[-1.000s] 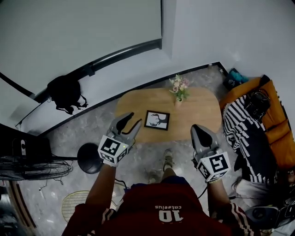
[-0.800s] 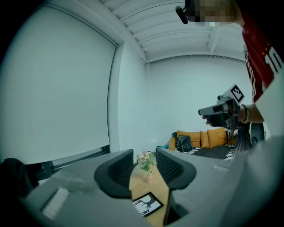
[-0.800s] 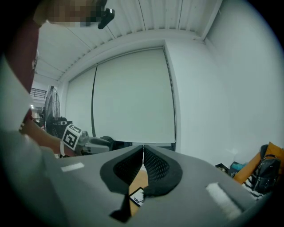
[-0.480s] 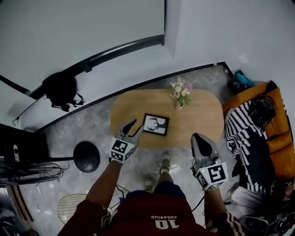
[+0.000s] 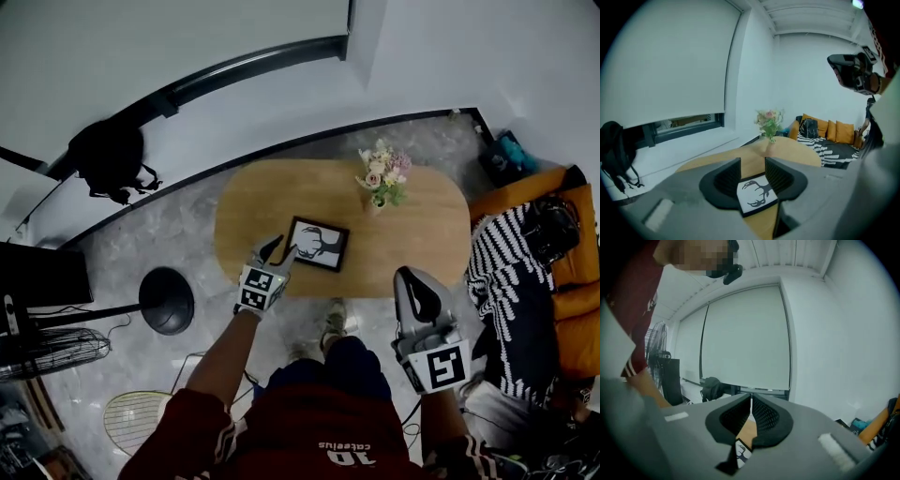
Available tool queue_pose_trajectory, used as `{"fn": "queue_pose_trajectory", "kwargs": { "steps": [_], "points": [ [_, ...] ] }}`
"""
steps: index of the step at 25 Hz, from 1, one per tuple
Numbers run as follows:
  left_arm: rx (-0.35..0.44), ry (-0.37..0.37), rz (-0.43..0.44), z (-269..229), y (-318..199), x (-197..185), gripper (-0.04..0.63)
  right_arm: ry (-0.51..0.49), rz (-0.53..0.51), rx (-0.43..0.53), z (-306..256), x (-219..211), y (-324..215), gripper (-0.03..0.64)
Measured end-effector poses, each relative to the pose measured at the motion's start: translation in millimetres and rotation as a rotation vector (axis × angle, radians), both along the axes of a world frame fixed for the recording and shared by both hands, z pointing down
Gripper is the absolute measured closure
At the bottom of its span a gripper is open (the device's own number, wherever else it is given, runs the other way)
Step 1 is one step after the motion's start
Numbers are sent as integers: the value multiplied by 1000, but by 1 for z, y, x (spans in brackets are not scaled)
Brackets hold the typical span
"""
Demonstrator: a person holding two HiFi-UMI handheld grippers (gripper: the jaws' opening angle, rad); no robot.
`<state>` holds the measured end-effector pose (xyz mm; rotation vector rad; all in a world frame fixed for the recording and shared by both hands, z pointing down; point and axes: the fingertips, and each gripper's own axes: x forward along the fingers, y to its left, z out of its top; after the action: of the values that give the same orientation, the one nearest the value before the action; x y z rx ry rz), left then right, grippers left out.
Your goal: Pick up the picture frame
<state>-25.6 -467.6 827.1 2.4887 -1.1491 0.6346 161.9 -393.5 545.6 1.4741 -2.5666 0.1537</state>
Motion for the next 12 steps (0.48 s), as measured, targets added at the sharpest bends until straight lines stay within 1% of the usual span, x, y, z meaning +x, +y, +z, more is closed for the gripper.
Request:
{"fn": "queue_pose_trajectory", "kwargs": {
  "steps": [5,8,12],
  "points": [
    [-51,-22,-31,76,-17,2,440,21,13,-24,54,15,0,612],
    [-68,-54,-31,114,-24,4,440,48,28,-32,82,27,1,612],
    [-90,-103,-59,154,-36,-1,440,49,61,-65,108,41,1,612]
  ]
}}
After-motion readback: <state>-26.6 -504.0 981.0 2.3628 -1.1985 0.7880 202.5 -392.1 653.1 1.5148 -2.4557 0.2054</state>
